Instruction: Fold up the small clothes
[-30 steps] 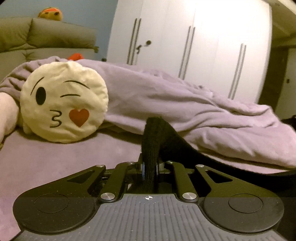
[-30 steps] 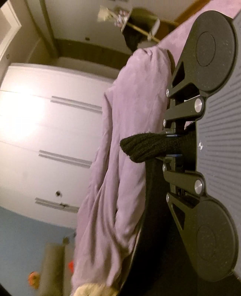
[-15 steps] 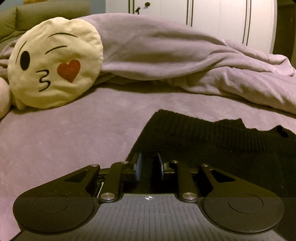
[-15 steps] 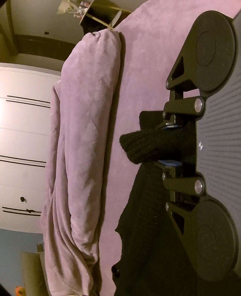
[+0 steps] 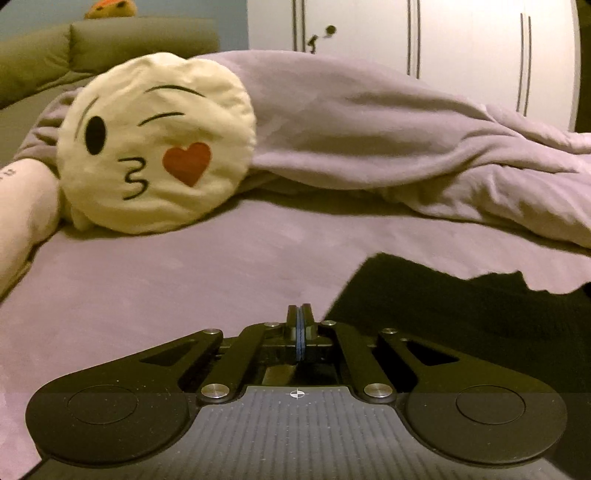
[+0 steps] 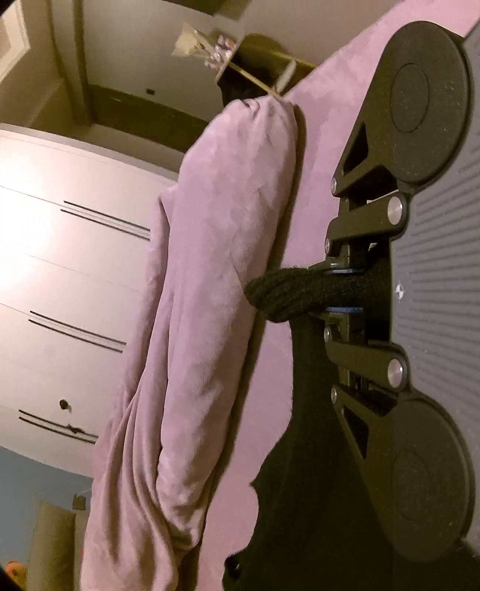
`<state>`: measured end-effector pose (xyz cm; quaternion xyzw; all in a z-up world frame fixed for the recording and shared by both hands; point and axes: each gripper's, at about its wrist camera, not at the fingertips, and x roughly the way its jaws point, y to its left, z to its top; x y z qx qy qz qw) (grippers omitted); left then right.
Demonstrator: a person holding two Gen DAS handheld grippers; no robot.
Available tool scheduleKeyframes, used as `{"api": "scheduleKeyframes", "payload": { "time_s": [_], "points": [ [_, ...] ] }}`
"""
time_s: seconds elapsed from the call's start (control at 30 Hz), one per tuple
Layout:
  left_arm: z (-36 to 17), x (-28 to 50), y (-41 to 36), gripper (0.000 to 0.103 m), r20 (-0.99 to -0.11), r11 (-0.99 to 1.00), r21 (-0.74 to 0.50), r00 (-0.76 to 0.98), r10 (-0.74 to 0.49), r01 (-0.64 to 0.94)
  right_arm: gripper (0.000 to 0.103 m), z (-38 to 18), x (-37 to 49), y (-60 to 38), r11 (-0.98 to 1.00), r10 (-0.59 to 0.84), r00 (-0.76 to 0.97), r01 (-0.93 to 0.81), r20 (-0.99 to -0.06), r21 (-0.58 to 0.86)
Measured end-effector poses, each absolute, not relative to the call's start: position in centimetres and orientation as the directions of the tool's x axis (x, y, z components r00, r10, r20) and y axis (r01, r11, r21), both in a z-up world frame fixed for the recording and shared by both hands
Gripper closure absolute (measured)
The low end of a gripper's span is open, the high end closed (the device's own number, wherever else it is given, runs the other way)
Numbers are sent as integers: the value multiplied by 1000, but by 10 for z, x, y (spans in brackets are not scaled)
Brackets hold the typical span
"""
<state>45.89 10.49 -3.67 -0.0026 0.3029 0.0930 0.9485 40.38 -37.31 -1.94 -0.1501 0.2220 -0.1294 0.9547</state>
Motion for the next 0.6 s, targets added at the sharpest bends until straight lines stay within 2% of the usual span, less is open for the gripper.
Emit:
{"api": "scheduleKeyframes", "payload": {
  "time_s": [0.1, 0.13, 0.17, 0.23, 0.27, 0.3, 0.37, 0.47, 0.57, 0.6],
  "points": [
    [-36, 458, 106, 101, -578, 983, 54, 797, 174, -176, 89, -27, 411, -375, 886, -395, 843, 245, -364, -394],
    [-35, 457, 107, 101, -579, 984, 48, 798, 167, -172, 84, -32, 417, -377, 873, -425, 819, 258, -386, -413],
    [-35, 455, 109, 100, -583, 986, 37, 798, 155, -165, 71, -34, 421, -380, 869, -444, 794, 269, -416, -416],
    [-33, 448, 115, 95, -594, 990, -4, 797, 111, -141, 63, -29, 413, -385, 881, -438, 804, 294, -403, -370],
    [-32, 443, 118, 84, -599, 994, -31, 798, 69, -109, 59, -23, 403, -386, 893, -421, 822, 302, -383, -332],
    [-32, 438, 121, 61, -602, 996, -49, 798, 33, -78, 56, -19, 393, -386, 901, -410, 836, 309, -366, -304],
    [-34, 426, 126, 39, -588, 998, -54, 809, -17, -19, 53, -9, 368, -382, 930, -355, 871, 291, -339, -225],
    [-40, 416, 126, 25, -619, 996, -56, 780, -91, 71, 53, -8, 331, -369, 975, -221, 912, 205, -346, -81],
    [-50, 419, 125, 12, -675, 979, -148, 709, -205, 143, 52, -21, 312, -347, 995, -100, 918, 94, -384, -36],
    [-53, 421, 123, 12, -690, 974, -164, 688, -226, 156, 50, -26, 310, -341, 997, -79, 913, 68, -400, -40]
  ]
}}
